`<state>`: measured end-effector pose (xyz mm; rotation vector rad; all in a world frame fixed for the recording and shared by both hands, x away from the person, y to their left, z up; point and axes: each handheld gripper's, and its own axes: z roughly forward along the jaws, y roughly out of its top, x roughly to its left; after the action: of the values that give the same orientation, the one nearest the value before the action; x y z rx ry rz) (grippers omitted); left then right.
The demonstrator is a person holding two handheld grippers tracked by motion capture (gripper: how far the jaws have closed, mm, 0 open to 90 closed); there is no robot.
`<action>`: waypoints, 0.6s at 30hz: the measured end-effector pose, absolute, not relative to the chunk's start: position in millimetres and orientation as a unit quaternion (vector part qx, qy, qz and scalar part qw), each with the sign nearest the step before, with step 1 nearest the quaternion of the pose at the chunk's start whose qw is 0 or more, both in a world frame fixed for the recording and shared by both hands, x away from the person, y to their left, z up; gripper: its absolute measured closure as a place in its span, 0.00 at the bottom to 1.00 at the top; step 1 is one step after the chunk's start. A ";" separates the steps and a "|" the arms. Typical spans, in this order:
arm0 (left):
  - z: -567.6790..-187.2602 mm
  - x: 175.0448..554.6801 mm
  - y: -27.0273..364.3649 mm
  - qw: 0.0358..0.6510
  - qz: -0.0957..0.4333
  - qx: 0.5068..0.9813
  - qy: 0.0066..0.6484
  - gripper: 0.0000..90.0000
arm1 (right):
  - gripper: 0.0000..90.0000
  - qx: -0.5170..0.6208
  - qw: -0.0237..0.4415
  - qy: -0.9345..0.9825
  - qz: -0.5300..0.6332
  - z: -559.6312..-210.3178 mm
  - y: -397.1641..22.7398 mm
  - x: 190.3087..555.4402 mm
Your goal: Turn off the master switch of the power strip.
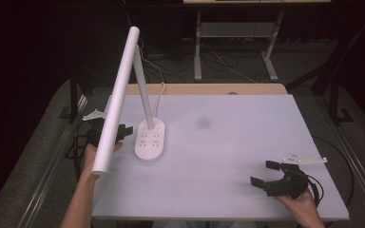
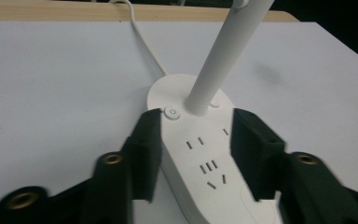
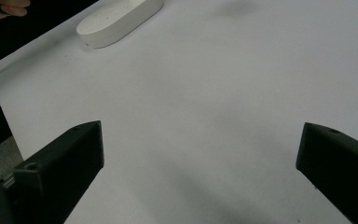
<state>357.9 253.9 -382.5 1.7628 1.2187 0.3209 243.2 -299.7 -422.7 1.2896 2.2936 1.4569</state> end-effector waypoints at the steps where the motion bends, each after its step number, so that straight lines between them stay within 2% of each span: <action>1: -382.0 356.2 254.6 0.469 0.130 0.719 0.496 0.53 | 0.00 0.428 0.067 0.761 0.483 -422.5 -299.7 243.1; 7: -379.3 344.5 255.9 0.484 0.122 0.719 0.483 0.23 | 0.00 0.427 0.068 0.760 0.486 -422.1 -299.6 242.9; 8: -379.1 342.7 255.9 0.487 0.120 0.719 0.482 0.23 | 0.00 0.427 0.068 0.760 0.486 -422.1 -299.6 242.9; 12: -379.3 335.3 254.6 0.489 0.119 0.720 0.478 0.13 | 0.00 0.426 0.067 0.760 0.486 -421.6 -299.4 242.4; 15: -380.7 329.5 251.4 0.486 0.112 0.726 0.474 0.00 | 0.00 0.427 0.067 0.759 0.487 -421.4 -299.7 242.3; 18: -381.6 322.0 249.8 0.489 0.118 0.726 0.469 0.00 | 0.00 0.427 0.068 0.758 0.488 -421.4 -299.7 242.3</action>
<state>322.0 249.8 -381.6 1.7643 1.1395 0.2872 242.3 -299.7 -421.4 1.2877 2.2844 1.4694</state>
